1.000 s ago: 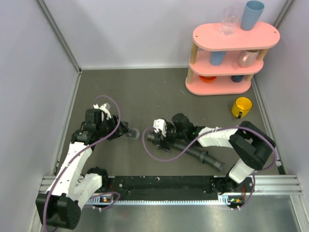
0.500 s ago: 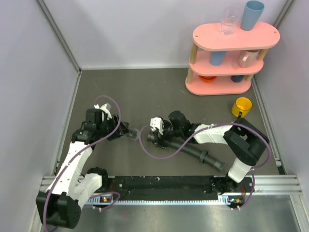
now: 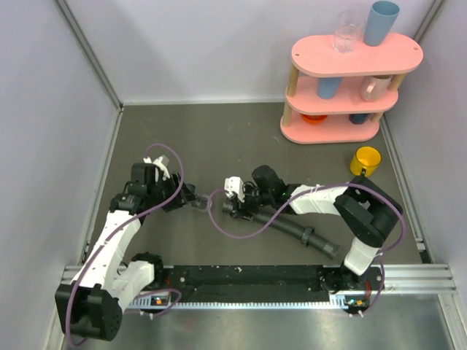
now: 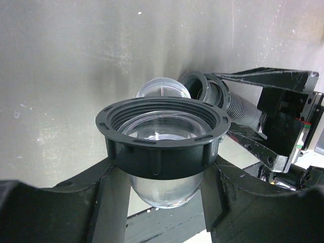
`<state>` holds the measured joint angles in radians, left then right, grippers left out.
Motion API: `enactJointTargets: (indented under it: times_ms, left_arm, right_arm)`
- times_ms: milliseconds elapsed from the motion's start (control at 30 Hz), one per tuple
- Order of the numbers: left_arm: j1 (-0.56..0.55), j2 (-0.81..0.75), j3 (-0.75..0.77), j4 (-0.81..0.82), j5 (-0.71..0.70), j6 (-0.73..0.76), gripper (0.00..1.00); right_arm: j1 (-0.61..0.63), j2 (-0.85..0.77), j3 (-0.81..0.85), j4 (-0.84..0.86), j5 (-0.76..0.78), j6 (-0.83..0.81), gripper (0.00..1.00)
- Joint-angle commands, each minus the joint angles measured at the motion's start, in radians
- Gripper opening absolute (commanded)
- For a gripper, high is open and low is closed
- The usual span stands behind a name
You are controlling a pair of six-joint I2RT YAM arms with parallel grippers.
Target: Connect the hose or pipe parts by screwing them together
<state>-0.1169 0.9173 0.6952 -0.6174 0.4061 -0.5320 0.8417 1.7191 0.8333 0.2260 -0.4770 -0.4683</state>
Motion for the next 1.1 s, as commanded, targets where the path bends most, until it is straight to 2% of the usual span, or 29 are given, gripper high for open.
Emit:
enactJointTargets:
  times_ms: [0,33,233,367,500,700,833,967,1000,1067]
  left_arm:
    - [0.006,0.005,-0.011,0.07,0.037,0.001,0.0]
    - [0.008,0.005,-0.013,0.07,0.04,0.0,0.0]
    - [0.008,-0.004,-0.003,0.062,0.062,-0.014,0.0]
    - [0.008,-0.032,0.021,0.05,0.118,-0.045,0.0]
    - [0.008,-0.092,0.064,0.016,0.111,-0.086,0.0]
    - [0.008,-0.198,0.118,-0.027,0.076,-0.118,0.0]
    - [0.008,-0.268,0.155,-0.076,-0.01,-0.095,0.0]
    - [0.008,-0.301,0.146,-0.108,-0.015,-0.097,0.0]
    - [0.006,-0.316,0.138,-0.105,0.003,-0.103,0.0]
    - [0.006,-0.331,0.106,-0.091,0.025,-0.118,0.0]
  right_arm:
    - [-0.006,0.011,0.043,0.01,-0.031,-0.009,0.55]
    - [-0.006,0.008,0.043,0.009,-0.028,-0.009,0.47]
    - [-0.006,-0.073,0.081,-0.083,0.009,-0.061,0.34]
    - [-0.006,-0.141,0.151,-0.21,0.009,-0.136,0.32]
    - [-0.006,-0.211,0.21,-0.338,0.009,-0.204,0.31]
    - [0.036,-0.196,0.337,-0.491,0.021,-0.25,0.29]
    - [0.063,-0.196,0.322,-0.441,-0.012,-0.187,0.29]
    - [0.08,-0.23,0.196,-0.237,-0.02,-0.049,0.28]
    - [0.079,-0.242,0.164,-0.112,-0.023,-0.018,0.27]
    - [0.079,-0.277,0.066,-0.001,-0.04,0.072,0.27]
